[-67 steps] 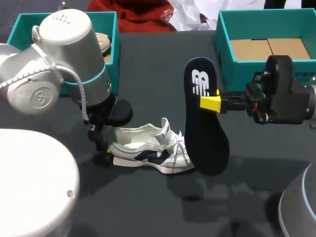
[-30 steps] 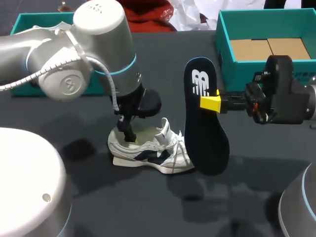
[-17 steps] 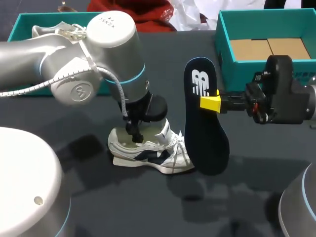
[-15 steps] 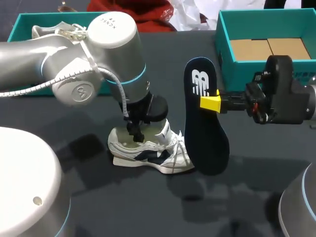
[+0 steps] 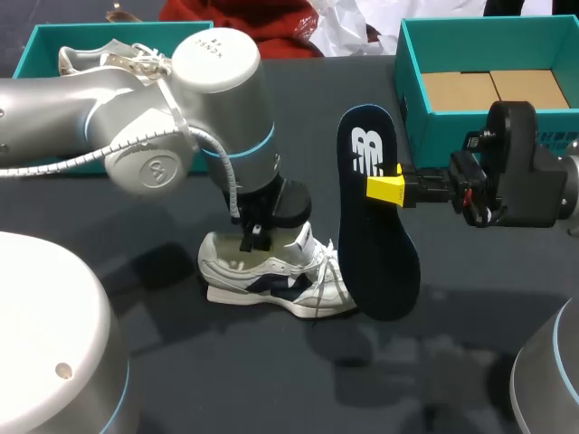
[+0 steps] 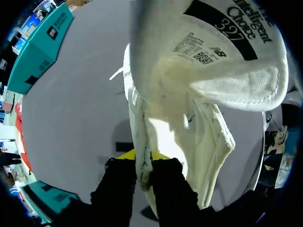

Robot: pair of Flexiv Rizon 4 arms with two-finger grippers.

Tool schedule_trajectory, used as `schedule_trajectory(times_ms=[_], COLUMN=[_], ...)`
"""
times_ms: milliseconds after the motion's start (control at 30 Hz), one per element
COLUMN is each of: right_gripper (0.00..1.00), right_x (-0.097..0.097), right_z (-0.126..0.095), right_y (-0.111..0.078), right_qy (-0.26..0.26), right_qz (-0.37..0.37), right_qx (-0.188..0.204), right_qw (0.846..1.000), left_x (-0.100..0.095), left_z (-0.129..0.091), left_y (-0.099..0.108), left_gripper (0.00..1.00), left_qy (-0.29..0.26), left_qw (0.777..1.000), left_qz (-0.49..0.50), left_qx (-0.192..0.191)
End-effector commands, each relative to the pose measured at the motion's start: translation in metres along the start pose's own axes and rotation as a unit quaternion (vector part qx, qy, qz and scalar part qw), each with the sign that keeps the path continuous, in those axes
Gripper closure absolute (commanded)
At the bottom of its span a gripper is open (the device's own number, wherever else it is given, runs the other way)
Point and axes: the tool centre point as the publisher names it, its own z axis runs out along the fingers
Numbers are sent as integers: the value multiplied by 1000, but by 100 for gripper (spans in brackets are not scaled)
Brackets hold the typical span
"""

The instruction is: Take the shoe out of the shoebox, open the shoe tongue, remove and reinsert the insole, then place the shoe into the shoebox

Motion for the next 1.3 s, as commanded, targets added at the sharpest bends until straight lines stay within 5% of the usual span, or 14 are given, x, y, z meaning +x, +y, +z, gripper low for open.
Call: schedule_trajectory(times_ms=[33, 767, 1300], right_gripper=[100, 100, 100], right_x=[9, 9, 9], right_z=[-4, -4, -4], right_y=[-3, -3, -3], right_qy=[-7, -7, -7], right_qz=[0, 0, 0], right_qx=[-3, -3, -3], right_qw=[1000, 1000, 1000], left_x=[-2, -11, -9], left_z=[2, -46, -68], left_y=[-1, -6, -2], left_gripper=[100, 100, 100], left_qy=[9, 71, 60], left_qw=[1000, 988, 935], left_qz=[6, 118, 344], left_qx=[3, 68, 63])
